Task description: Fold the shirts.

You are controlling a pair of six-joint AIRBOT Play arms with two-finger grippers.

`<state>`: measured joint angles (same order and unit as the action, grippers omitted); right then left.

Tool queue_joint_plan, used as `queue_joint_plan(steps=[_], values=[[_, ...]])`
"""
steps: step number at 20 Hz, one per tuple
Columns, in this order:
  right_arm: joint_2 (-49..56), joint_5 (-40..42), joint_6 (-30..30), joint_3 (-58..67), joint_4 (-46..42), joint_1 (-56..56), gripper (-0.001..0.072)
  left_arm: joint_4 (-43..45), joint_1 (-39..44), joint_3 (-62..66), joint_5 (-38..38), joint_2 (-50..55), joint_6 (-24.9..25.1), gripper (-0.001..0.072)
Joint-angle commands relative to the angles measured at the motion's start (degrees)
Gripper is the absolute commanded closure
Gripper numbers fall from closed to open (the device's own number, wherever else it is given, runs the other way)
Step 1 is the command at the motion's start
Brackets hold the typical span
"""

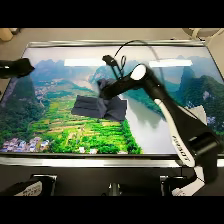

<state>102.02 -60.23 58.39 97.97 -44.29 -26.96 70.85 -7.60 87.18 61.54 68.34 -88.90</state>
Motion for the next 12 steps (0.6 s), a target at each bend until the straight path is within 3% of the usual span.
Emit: queue_joint_plan(steps=[1, 2, 4, 10, 12], values=[[8.87, 5.77, -8.44, 0.04, 16.26, -3.54, 0.0005, 1.86, -4.07, -1.18, 1.79, -7.76, 1.49, 0.0680], [9.46, 3.76, -10.23, 0.04, 19.02, -2.78, 0.0011, 1.84, -3.96, -2.19, 2.51, -8.39, 1.51, 0.0680], [8.28, -2.40, -8.52, 0.04, 15.10, 0.63, 0.0012, 1.84, -3.98, -4.92, 3.91, -8.76, 2.08, 0.0680], [-0.50, -22.91, 2.01, -0.04, -18.03, 17.86, 0.0031, 1.84, -3.98, -11.67, 2.99, -8.74, 3.67, 0.0679], [-0.59, -25.05, 4.74, -2.56, -21.14, 21.64, 0.0049, 1.81, -3.96, -11.78, 2.91, -8.76, 3.65, 0.0679]])
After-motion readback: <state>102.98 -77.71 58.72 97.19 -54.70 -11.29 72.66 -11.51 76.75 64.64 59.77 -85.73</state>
